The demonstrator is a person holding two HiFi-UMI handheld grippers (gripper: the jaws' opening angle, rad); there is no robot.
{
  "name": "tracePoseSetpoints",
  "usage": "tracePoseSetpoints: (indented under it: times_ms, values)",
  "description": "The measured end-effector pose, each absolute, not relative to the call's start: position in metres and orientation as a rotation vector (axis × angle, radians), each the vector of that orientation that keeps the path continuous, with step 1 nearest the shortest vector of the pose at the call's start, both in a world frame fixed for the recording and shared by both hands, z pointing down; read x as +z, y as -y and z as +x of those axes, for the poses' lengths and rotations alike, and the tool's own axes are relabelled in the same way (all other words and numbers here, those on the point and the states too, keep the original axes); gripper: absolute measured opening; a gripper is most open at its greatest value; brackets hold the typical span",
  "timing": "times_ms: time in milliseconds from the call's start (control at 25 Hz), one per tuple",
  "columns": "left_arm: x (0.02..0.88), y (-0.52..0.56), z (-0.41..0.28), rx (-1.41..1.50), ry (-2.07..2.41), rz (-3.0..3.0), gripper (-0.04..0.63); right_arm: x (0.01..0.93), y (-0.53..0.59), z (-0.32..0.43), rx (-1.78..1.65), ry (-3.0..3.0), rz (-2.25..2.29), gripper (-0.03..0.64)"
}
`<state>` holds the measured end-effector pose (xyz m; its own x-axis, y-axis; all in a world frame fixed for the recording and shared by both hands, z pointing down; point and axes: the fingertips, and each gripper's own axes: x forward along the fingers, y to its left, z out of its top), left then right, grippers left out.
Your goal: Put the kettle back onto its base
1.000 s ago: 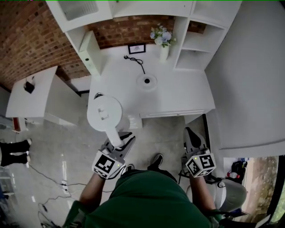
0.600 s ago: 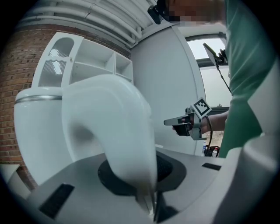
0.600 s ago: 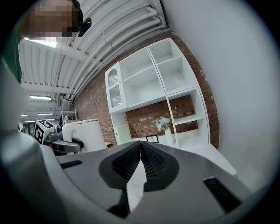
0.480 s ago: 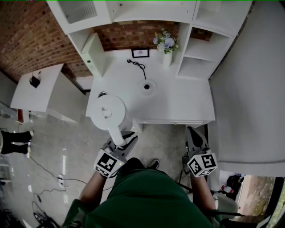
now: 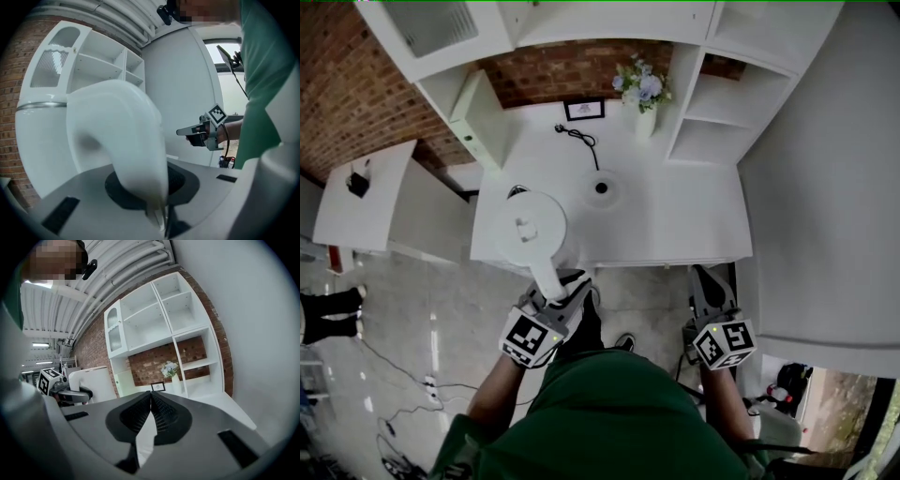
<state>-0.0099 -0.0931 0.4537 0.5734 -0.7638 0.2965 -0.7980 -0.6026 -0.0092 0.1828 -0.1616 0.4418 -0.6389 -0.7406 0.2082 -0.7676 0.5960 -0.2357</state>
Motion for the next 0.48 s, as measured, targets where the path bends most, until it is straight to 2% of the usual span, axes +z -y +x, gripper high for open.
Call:
tracePoseSetpoints:
  times_ms: [480]
  values:
    - [0.497, 0.196, -0.034, 0.508, 1.114, 2.805, 0.072, 0.457, 0.252, 0.131, 0.486, 2.617, 1.394, 0.021]
